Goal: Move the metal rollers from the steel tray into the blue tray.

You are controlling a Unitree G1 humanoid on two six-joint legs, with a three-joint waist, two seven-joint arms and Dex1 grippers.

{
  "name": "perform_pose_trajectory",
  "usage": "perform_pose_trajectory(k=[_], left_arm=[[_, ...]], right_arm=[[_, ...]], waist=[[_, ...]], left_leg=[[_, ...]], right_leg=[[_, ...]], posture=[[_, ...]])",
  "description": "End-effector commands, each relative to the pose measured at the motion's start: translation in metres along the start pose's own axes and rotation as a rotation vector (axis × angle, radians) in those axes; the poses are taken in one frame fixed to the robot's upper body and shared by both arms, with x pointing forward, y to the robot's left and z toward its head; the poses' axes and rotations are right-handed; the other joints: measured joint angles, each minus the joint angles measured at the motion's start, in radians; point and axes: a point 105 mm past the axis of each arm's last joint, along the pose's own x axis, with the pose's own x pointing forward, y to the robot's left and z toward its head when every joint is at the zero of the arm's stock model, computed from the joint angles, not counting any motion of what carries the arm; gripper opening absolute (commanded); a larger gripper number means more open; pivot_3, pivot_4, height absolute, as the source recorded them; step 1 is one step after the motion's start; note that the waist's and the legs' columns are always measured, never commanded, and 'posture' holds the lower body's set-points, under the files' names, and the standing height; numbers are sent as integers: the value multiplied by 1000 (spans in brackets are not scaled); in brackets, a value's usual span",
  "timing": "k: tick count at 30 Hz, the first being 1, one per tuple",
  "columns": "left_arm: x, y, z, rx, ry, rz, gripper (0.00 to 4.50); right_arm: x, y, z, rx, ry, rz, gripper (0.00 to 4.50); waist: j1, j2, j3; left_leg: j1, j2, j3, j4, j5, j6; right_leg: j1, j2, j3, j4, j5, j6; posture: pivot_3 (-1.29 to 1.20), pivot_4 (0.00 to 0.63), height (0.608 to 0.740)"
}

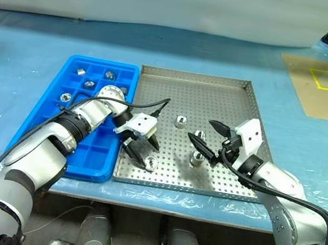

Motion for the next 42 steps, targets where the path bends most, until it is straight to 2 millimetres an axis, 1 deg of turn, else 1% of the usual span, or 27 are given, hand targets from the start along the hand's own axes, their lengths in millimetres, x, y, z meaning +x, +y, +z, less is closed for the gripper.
perform_pose_trajectory(k=[1,4,8,11,20,23,26,31,34,36,38,40,42], left_arm=[[6,4,-2,31,1,25,3308],[12,1,-3,46,6,8,3308],[14,-5,-8,39,23,-22,3308],[14,-4,-10,36,31,-11,3308],[14,4,-5,27,-7,53,3308],[14,9,-4,16,-28,97,2727],[15,10,-4,21,-24,112,1787],[14,8,-4,7,-34,103,1733],[12,15,-2,15,-30,158,1733],[6,21,3,9,-48,212,1733],[-10,28,10,13,-67,286,1733],[-25,28,20,-7,-117,332,1733],[-38,24,22,-36,-147,386,1733]], right_arm=[[0,7,10,-24,-34,24,3987],[-1,8,9,-22,-30,22,3987],[-2,8,8,-24,-25,16,3987],[-2,6,8,-28,-21,10,3987],[1,6,6,-35,-18,8,3987],[2,5,7,-38,-20,8,3987],[3,4,7,-40,-20,10,3987],[5,3,7,-40,-21,16,3987],[6,4,8,-35,-24,34,3987],[6,8,8,-32,-19,65,3987],[4,13,8,-34,-12,115,3987],[3,14,9,-37,-8,152,3987],[3,15,11,-44,-3,190,3987]], waist=[[0,0,0],[-1,0,0],[-4,0,0],[-11,0,0],[-19,0,0],[-20,0,0],[-20,0,0],[-20,0,0],[-20,0,0],[-19,0,0],[-19,0,0],[-18,0,0],[-20,0,0]], left_leg=[[0,0,0,1,0,0],[0,0,0,3,-1,2],[1,0,0,3,-2,2],[1,0,0,3,-2,2],[0,0,0,4,-2,3],[0,0,0,4,-2,4],[0,0,0,4,-2,4],[0,0,0,4,-2,4],[0,0,0,4,-2,4],[0,0,0,4,-3,4],[0,0,0,4,-3,4],[-1,0,0,4,-3,4],[0,0,0,4,-3,4]], right_leg=[[1,0,0,0,0,0],[2,0,0,0,0,0],[2,0,0,0,0,0],[2,0,0,0,0,0],[2,-1,0,0,0,1],[2,-1,0,0,0,1],[2,-1,0,-1,0,1],[2,-1,0,-1,0,1],[2,-1,0,-1,0,0],[2,-1,0,-1,0,1],[2,-1,0,-1,0,0],[2,-1,0,-1,0,0],[2,0,0,-1,0,0]], posture=[[-560,150,740],[-565,150,740],[-570,150,740],[-570,150,740],[-562,150,740],[-557,150,740],[-547,150,740],[-534,150,740],[-523,150,740],[-513,150,740],[-508,150,740],[-477,150,740],[-441,150,740]])
